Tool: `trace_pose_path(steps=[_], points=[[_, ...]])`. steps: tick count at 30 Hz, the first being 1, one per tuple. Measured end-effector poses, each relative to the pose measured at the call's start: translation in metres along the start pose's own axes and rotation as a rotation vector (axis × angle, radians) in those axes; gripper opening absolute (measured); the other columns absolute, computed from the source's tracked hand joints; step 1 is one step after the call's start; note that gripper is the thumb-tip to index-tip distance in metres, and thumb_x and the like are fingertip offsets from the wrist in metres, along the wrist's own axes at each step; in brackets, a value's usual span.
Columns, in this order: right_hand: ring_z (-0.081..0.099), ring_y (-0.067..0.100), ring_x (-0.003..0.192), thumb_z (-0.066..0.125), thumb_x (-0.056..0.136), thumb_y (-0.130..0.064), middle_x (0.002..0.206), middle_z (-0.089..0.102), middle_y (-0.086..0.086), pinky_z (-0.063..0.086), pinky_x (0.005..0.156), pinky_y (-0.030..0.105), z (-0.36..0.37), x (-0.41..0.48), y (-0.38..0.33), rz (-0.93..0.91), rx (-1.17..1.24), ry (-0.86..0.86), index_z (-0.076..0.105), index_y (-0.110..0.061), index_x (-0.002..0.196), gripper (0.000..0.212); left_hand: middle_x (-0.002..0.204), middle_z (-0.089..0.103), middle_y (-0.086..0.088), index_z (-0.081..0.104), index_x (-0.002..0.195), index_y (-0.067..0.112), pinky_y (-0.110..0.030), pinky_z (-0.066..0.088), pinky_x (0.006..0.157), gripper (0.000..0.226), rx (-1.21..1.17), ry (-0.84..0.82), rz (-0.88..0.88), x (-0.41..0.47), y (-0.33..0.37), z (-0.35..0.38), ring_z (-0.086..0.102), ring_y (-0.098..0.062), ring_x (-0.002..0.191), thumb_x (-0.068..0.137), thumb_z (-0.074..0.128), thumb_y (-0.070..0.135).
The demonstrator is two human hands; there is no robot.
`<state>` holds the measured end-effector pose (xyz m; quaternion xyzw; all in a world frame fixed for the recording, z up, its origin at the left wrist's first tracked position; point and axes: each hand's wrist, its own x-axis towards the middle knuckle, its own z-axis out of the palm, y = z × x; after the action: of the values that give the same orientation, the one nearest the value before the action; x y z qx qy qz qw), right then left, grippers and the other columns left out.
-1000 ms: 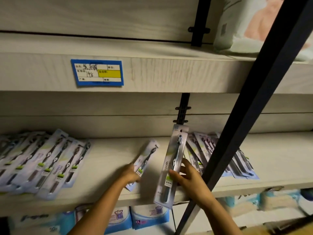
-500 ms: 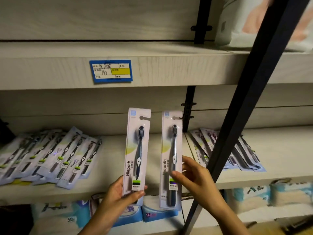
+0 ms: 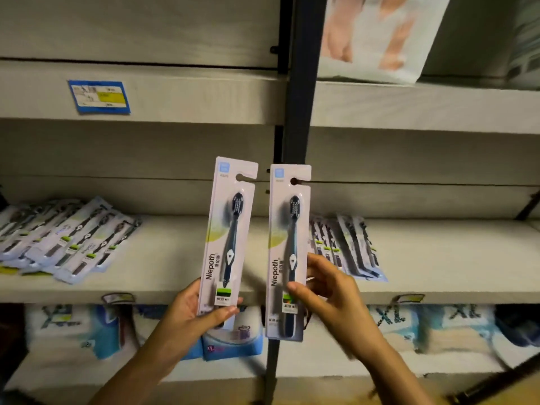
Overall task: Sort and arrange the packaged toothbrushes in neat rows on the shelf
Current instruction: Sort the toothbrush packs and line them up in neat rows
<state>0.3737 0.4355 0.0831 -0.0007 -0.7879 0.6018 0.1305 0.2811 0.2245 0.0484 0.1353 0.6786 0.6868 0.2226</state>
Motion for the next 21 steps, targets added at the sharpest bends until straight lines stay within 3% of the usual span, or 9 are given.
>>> trace_pose_path(steps=[6,10,12,16,21], points=[[0.069,0.011,0.083,0.064,0.077,-0.029,0.099,0.070,-0.009,0.056,0.071,0.021,-0.088,-0.046,0.012,-0.012,-0.056,0.022,0.054,-0.032,0.112,0.037,0.099,0.073,0.004,0.055,0.109,0.023,-0.031,0.055,0.082,0.046,-0.007,0.014,0.037,-0.020,-0.009,0.097,0.069,-0.014,0.096,0.069,0.067,0.003],[0.070,0.013,0.083,0.066,0.076,-0.031,0.099,0.071,-0.002,0.057,0.074,0.026,-0.130,-0.063,0.024,0.023,-0.081,0.044,0.054,-0.022,0.122,0.049,0.097,0.074,0.005,0.056,0.108,0.020,-0.020,0.056,0.072,0.042,0.007,-0.029,0.035,-0.019,-0.010,0.144,0.069,-0.011,0.094,0.075,0.065,-0.004],[0.070,0.013,0.082,0.065,0.075,-0.032,0.098,0.071,-0.005,0.057,0.071,0.025,-0.147,-0.066,0.028,0.033,-0.088,0.059,0.055,-0.025,0.119,0.045,0.097,0.074,0.006,0.055,0.109,0.022,-0.019,0.055,0.070,0.044,0.012,-0.038,0.028,-0.012,-0.012,0.159,0.069,-0.011,0.094,0.075,0.065,-0.004],[0.069,0.013,0.077,0.065,0.075,-0.030,0.096,0.071,-0.009,0.055,0.067,0.023,-0.174,-0.064,0.037,0.029,-0.070,0.115,0.056,-0.028,0.114,0.040,0.100,0.073,0.006,0.054,0.110,0.027,-0.020,0.055,0.070,0.046,-0.002,-0.052,0.023,0.005,-0.013,0.182,0.068,-0.013,0.098,0.075,0.067,0.001],[0.068,0.025,0.079,0.066,0.074,-0.031,0.097,0.072,0.000,0.058,0.071,0.036,-0.205,-0.057,0.050,0.045,-0.041,0.153,0.056,-0.028,0.114,0.041,0.099,0.073,0.007,0.054,0.110,0.027,-0.022,0.055,0.075,0.044,0.046,-0.102,0.012,0.032,-0.014,0.211,0.068,-0.012,0.097,0.079,0.065,-0.002]])
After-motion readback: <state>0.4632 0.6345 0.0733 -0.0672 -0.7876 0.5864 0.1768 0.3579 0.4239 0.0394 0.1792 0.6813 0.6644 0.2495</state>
